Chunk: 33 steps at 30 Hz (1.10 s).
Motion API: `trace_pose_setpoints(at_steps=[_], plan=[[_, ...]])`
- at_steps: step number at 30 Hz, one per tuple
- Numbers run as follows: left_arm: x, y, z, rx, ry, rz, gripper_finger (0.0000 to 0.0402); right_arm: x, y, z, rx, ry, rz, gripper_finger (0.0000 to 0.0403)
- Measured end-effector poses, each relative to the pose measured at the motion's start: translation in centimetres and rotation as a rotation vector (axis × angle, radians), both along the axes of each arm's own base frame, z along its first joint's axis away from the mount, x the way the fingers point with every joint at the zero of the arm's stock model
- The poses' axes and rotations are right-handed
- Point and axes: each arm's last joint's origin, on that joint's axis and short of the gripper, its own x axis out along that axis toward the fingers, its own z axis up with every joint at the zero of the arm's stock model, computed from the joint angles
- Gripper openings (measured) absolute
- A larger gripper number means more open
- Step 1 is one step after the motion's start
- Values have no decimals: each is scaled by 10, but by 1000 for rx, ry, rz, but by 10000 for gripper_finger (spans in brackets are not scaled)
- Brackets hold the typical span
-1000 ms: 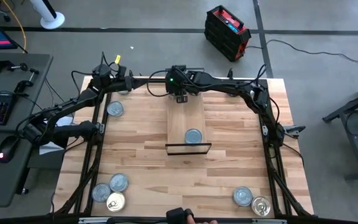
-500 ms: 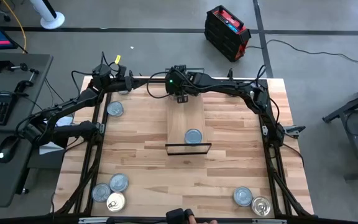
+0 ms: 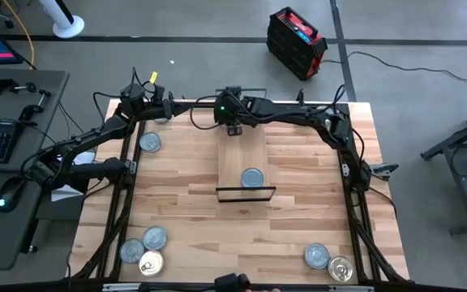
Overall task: Stack canned seafood by type on shelf
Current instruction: Stack the blue pink tuna can on top of the other blue pink tuna can on the shelf
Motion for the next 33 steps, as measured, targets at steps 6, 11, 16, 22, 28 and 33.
trace_pose_setpoints(at_steps=[6,11,16,22,28,33], plan=[[0,0,0,2,0,-2,0,-1,1,0,3,15,3,182],[0,0,0,2,1,-3,0,-2,0,-1,-21,48,18,182],[0,0,0,22,6,-6,0,-1,1,-1,-17,43,15,182],[0,0,-1,71,30,-13,0,-2,-2,-1,-15,43,10,184],[3,-4,-8,168,121,-37,0,-2,-3,0,-19,52,25,230],[17,-10,-19,211,183,-108,0,-2,-2,0,-19,54,31,259]])
